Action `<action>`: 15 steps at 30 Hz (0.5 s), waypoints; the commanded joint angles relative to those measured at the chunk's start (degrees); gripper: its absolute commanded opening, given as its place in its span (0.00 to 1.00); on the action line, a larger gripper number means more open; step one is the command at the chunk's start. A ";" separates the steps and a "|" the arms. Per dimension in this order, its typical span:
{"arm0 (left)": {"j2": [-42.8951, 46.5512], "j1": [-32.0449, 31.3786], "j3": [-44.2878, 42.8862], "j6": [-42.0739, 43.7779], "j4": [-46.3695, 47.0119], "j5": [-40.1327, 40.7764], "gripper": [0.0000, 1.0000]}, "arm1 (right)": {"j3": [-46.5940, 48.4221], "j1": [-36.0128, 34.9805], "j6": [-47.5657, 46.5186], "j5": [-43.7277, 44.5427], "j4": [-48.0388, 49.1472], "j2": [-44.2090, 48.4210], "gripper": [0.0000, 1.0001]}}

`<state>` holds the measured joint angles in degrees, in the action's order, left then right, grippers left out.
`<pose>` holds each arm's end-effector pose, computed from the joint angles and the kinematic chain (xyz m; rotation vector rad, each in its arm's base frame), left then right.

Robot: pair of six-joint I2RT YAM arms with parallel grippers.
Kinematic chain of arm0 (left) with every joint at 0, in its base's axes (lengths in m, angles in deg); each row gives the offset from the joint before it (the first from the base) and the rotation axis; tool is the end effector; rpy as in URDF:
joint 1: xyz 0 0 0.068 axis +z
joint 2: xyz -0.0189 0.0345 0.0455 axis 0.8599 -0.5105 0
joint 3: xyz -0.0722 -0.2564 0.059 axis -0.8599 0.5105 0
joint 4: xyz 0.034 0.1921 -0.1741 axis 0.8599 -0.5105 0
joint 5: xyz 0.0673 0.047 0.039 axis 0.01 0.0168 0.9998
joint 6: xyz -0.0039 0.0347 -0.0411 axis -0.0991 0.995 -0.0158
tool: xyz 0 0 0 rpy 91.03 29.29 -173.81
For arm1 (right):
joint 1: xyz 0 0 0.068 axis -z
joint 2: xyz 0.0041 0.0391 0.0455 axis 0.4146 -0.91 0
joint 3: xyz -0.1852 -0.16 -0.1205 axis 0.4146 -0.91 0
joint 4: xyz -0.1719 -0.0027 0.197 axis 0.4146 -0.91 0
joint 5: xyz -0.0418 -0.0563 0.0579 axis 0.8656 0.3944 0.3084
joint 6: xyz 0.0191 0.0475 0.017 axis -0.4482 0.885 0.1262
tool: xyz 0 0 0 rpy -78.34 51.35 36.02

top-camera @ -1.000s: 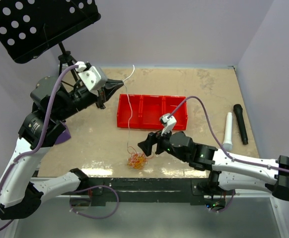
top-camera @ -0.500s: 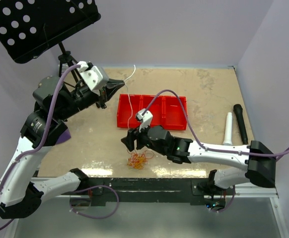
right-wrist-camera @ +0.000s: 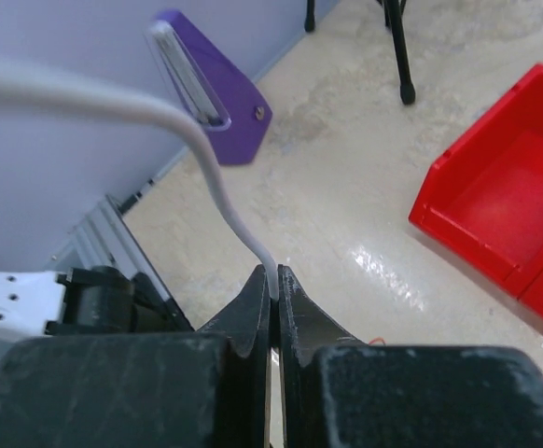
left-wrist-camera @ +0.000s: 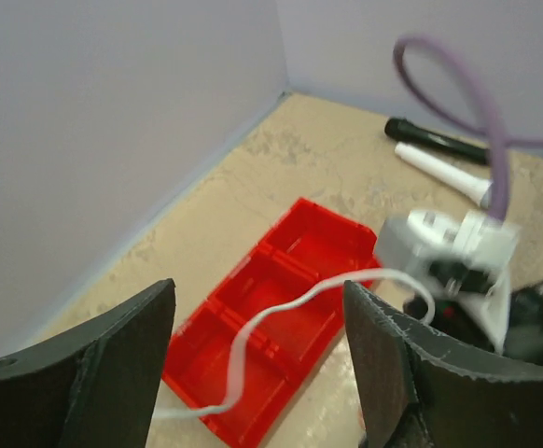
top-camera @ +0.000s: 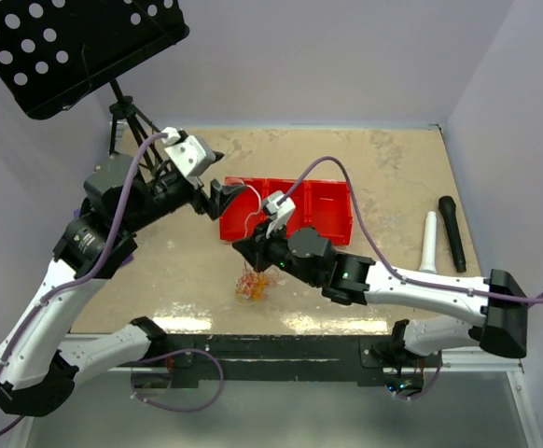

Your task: Untangle the cables

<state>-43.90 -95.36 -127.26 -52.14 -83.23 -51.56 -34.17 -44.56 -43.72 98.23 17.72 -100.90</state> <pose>0.1383 -0.1122 0.4937 0.7958 1.4100 -0.5912 0.1176 0.2800 0.3211 -0.4627 1.7726 0.9709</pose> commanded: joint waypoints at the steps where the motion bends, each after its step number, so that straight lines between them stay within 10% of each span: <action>1: 3.98 0.19 6.89 -3.59 0.83 1.91 0.79 | 4.01 -0.11 0.48 2.77 -0.41 5.09 0.00; 15: 16.83 0.19 30.46 2.03 1.89 -18.30 0.84 | 6.90 -0.11 3.12 4.88 -2.96 5.80 0.00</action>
<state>-27.45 -95.31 -99.52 -52.05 -83.12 -64.41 -31.46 -44.56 -41.60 101.23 14.46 -95.34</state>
